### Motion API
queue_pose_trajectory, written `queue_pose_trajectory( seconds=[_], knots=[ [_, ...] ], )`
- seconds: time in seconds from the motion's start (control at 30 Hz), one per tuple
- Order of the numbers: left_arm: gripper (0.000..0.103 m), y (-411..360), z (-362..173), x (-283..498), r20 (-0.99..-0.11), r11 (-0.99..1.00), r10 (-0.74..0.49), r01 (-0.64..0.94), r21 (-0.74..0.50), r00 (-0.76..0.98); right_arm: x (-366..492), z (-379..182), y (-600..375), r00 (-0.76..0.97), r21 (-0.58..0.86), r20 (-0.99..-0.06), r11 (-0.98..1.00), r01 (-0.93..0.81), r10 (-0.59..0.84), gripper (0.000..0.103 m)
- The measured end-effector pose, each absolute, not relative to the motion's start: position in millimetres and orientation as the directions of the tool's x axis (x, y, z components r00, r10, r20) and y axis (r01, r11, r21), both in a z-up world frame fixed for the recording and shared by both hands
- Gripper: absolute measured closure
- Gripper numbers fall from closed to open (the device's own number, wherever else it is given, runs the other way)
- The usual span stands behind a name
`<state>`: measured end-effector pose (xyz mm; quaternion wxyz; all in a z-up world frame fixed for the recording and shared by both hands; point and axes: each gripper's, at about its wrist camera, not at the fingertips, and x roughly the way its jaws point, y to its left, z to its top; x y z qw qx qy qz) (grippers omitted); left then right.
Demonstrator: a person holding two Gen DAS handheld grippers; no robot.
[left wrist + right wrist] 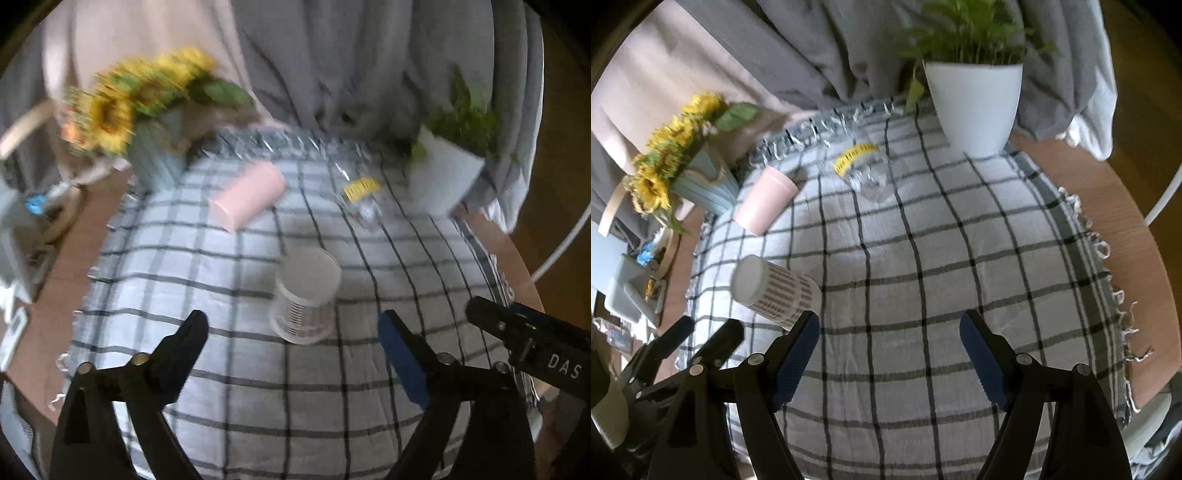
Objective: Flip cup upside down
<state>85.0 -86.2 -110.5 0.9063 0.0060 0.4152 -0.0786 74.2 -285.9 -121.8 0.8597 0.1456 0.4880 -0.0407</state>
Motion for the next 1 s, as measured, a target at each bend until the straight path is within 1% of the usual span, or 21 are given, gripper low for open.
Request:
queue_pose_trajectory(
  seconds=[0.03, 0.1, 0.2, 0.23, 0.43, 0.63, 0.73, 0.9, 1.0],
  knots=[
    [0.0, -81, -105, 79, -0.735, 0.989, -0.129, 0.137, -0.049, 0.666, 67, -114, -283, 0.546, 0.201, -0.836, 0.958, 0.206, 0.058, 0.023],
    [0.0, -70, -91, 64, -0.688, 0.992, -0.102, 0.124, -0.018, 0.719, 57, -102, -276, 0.585, 0.181, -0.81, 0.963, 0.2, 0.03, 0.02],
    [0.0, -55, -77, 53, -0.65, 0.993, -0.082, 0.119, 0.014, 0.756, 34, -81, -260, 0.649, 0.154, -0.761, 0.965, 0.211, -0.02, 0.016],
    [0.0, -48, -72, 50, -0.64, 0.993, -0.082, 0.119, 0.015, 0.764, 28, -75, -254, 0.663, 0.152, -0.748, 0.964, 0.217, -0.031, 0.014],
    [0.0, -12, -46, 33, -0.577, 0.989, -0.107, 0.146, 0.022, 0.81, -5, -50, -222, 0.725, 0.16, -0.684, 0.951, 0.263, -0.085, 0.01],
    [0.0, 11, -30, 10, -0.537, 0.985, -0.124, 0.171, 0.038, 0.834, -32, -39, -189, 0.752, 0.145, -0.647, 0.948, 0.283, -0.125, 0.01],
    [0.0, 22, -24, -1, -0.529, 0.987, -0.131, 0.16, 0.008, 0.839, -42, -33, -178, 0.761, 0.136, -0.636, 0.952, 0.275, -0.129, 0.01],
    [0.0, 26, -17, -17, -0.501, 0.992, -0.095, 0.121, 0.019, 0.86, -55, -25, -172, 0.777, 0.125, -0.617, 0.96, 0.252, -0.123, 0.01],
    [0.0, 23, -16, -23, -0.5, 0.991, -0.095, 0.127, 0.031, 0.861, -62, -21, -172, 0.783, 0.108, -0.609, 0.965, 0.239, -0.126, 0.01]
  ],
)
